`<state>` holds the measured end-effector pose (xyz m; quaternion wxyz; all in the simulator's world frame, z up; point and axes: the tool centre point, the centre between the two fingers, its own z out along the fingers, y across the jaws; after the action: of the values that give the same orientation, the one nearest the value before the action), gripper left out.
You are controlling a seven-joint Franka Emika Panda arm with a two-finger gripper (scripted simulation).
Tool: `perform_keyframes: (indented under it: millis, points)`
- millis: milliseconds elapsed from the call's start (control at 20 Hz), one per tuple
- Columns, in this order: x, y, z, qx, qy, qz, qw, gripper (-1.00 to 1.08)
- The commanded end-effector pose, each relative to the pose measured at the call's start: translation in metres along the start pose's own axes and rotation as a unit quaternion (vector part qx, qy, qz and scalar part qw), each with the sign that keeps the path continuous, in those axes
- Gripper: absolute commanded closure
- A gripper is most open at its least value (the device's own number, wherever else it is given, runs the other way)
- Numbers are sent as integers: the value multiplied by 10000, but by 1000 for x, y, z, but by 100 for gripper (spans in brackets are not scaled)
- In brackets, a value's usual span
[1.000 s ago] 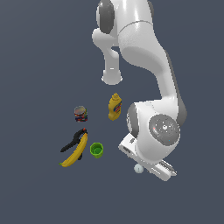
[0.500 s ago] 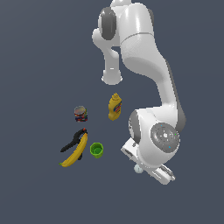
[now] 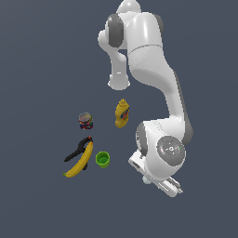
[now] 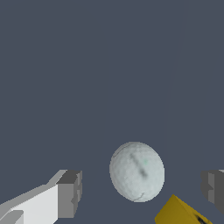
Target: Pick up a designated object from a clutter of objects.
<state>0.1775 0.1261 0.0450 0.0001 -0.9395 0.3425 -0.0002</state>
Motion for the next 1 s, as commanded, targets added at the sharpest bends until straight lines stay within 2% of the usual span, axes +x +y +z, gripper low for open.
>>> perform_keyframes:
  millis: [0,400,450,950]
  points:
    - [-1,0,14,-3,-3,3,10000,-92]
    - [1,0,24,-2,-1,10,10000,-92]
    - [1,0,24,-2,-1,10,10000,108]
    - [0,0,24,-4,-3,9,10000,108]
